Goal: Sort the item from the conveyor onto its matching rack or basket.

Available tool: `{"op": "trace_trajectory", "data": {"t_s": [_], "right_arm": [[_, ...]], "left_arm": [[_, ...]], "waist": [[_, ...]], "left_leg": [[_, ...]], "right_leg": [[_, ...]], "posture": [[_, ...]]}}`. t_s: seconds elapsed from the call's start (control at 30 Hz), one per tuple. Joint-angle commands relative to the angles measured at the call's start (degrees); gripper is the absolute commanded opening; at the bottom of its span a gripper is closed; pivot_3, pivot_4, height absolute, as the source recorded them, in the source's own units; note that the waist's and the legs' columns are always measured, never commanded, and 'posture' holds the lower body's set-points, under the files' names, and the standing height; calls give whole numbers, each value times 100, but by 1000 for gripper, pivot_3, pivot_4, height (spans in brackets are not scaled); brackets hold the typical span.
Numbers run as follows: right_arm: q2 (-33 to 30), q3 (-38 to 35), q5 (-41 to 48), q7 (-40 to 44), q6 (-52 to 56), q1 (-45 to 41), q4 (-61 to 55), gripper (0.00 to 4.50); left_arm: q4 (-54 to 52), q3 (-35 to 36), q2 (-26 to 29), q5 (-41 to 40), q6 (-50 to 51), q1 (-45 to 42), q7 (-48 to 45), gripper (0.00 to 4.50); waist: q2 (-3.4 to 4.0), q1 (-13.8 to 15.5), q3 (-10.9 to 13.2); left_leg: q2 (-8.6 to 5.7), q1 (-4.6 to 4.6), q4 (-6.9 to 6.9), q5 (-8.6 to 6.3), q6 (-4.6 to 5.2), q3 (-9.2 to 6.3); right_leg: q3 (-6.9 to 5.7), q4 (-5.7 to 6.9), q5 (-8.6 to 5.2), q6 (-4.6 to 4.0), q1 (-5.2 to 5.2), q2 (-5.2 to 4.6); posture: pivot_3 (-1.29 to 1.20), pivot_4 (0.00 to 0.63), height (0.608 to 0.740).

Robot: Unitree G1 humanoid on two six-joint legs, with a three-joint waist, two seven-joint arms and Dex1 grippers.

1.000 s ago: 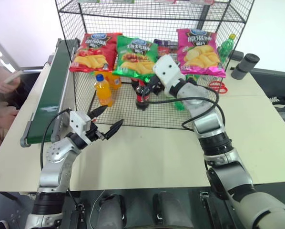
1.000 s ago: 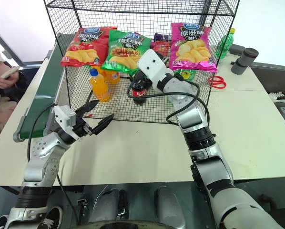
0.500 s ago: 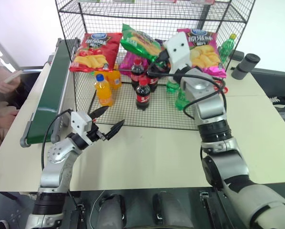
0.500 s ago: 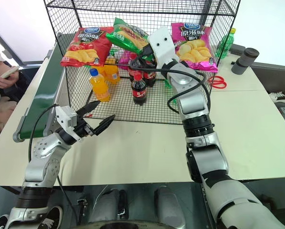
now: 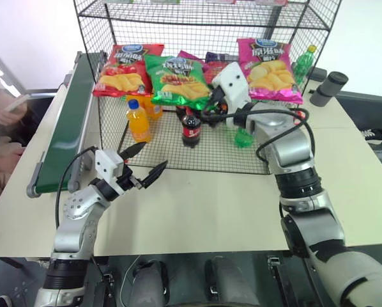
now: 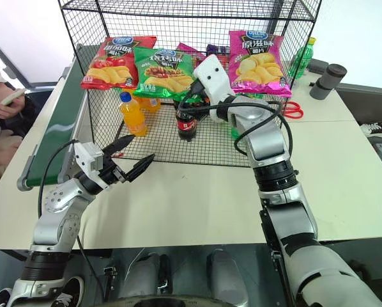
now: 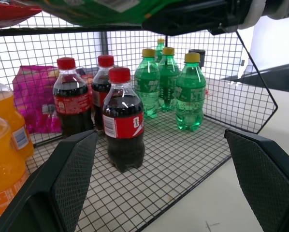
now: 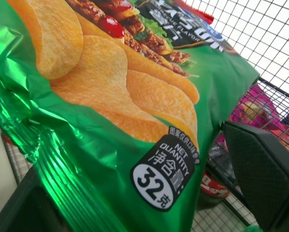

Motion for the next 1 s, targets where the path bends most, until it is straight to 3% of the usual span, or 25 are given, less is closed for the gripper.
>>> {"op": "trace_trajectory", "data": {"t_s": [0.03, 0.23, 0.37, 0.7, 1.0], "right_arm": [[173, -482, 456, -247, 529, -365, -110, 4232], [216, -545, 412, -627, 513, -662, 367, 4232], [45, -302, -136, -1038, -55, -889, 1030, 4232], [88, -109, -203, -1005, -225, -686, 892, 4232], [26, 113, -560, -1128, -513, -583, 954, 4232]], "left_arm": [[-174, -34, -33, -38, -28, -20, -7, 4500], [-173, -55, -65, -81, 10, -57, -16, 4500], [-293, -66, -151, -213, 135, -107, -3, 4500], [-1238, -214, -431, -1305, 1137, -707, 172, 4500], [-694, -384, -919, -755, 827, -1617, 549, 4500]], "waist": [[0, 1, 0], [0, -2, 0], [0, -8, 0], [0, 4, 0], [0, -13, 0]], "left_leg": [[0, 0, 0, 0, 0, 0], [0, 0, 0, 0, 0, 0], [-2, 0, 0, 0, 0, 1], [-1, -14, 0, 0, 0, -1], [-4, -14, 2, 1, -2, -3]], "right_leg": [[0, 0, 0, 0, 0, 0], [0, 0, 0, 0, -1, 0], [1, 0, 0, 0, -2, 0], [2, 0, 0, 1, -12, 0], [4, -1, 1, 2, -11, 9]], "posture": [[0, 150, 740], [0, 150, 740], [0, 150, 740], [0, 150, 740], [0, 150, 740]]}}
